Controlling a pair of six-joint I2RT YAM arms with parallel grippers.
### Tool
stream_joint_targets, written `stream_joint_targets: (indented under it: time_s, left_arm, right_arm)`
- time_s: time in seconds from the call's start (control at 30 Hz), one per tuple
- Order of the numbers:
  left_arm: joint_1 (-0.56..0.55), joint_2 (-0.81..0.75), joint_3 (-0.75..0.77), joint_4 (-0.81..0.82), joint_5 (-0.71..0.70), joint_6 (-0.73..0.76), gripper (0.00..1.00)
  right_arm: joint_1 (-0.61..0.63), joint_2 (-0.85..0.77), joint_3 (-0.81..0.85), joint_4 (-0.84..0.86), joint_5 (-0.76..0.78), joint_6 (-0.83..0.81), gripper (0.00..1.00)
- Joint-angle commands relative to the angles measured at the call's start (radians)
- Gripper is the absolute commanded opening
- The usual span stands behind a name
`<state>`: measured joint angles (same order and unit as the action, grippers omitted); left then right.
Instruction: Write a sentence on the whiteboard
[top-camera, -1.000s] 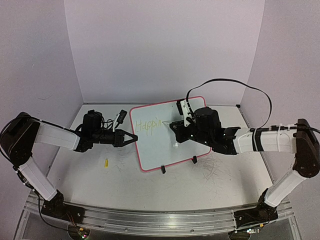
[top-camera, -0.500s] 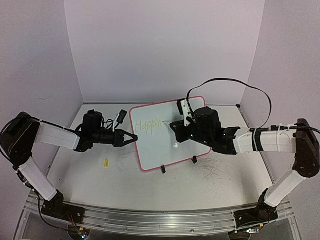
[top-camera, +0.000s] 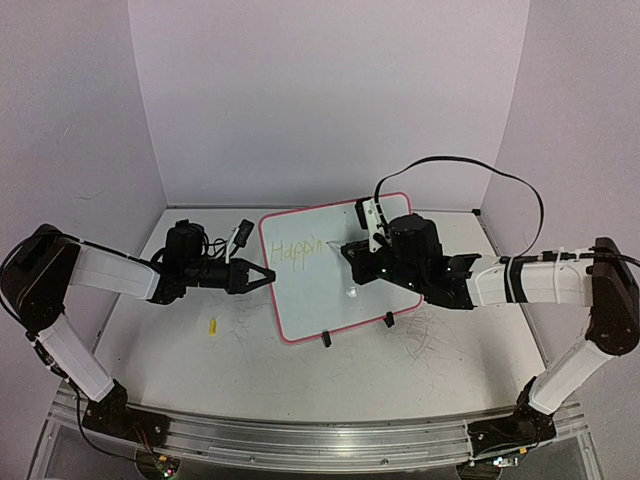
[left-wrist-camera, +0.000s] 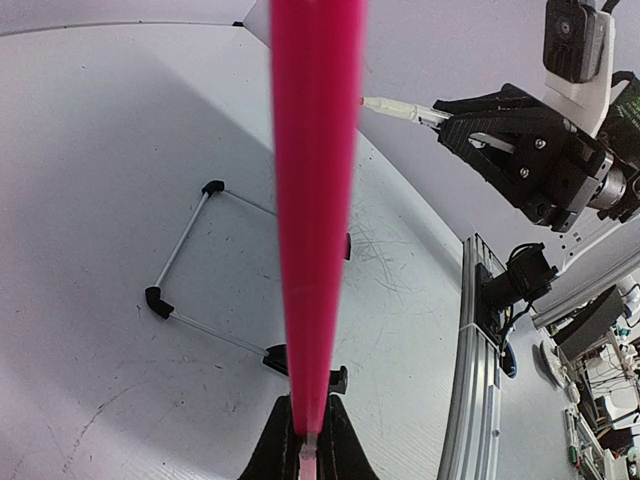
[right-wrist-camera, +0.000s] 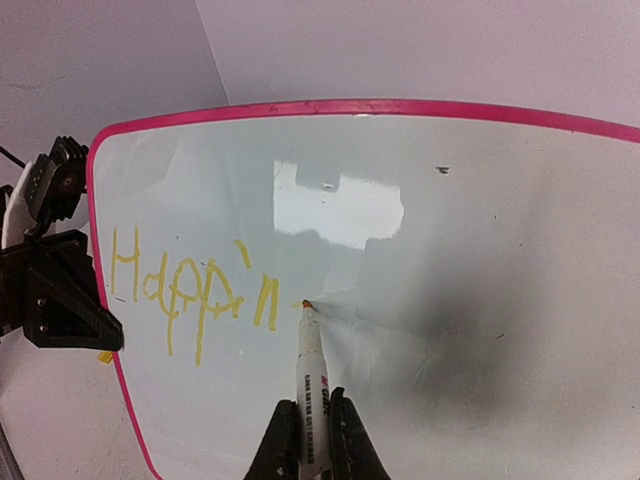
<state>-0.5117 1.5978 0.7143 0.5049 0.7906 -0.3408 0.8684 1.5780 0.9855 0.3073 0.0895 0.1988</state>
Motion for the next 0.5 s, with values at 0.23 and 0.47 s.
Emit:
stream_joint_targets:
  time_s: [0.23, 0.47]
  left_arm:
    - [-0.005, -0.032, 0.045, -0.009, 0.009, 0.02, 0.0]
    - [-0.004, -0.032, 0.046, -0.01, 0.009, 0.02, 0.0]
  right_arm:
    - [-0.017, 0.017, 0.054, 0.036, 0.041, -0.022, 0.0]
    - [-0.017, 0.037, 0.059, 0.036, -0.008, -0.018, 0.0]
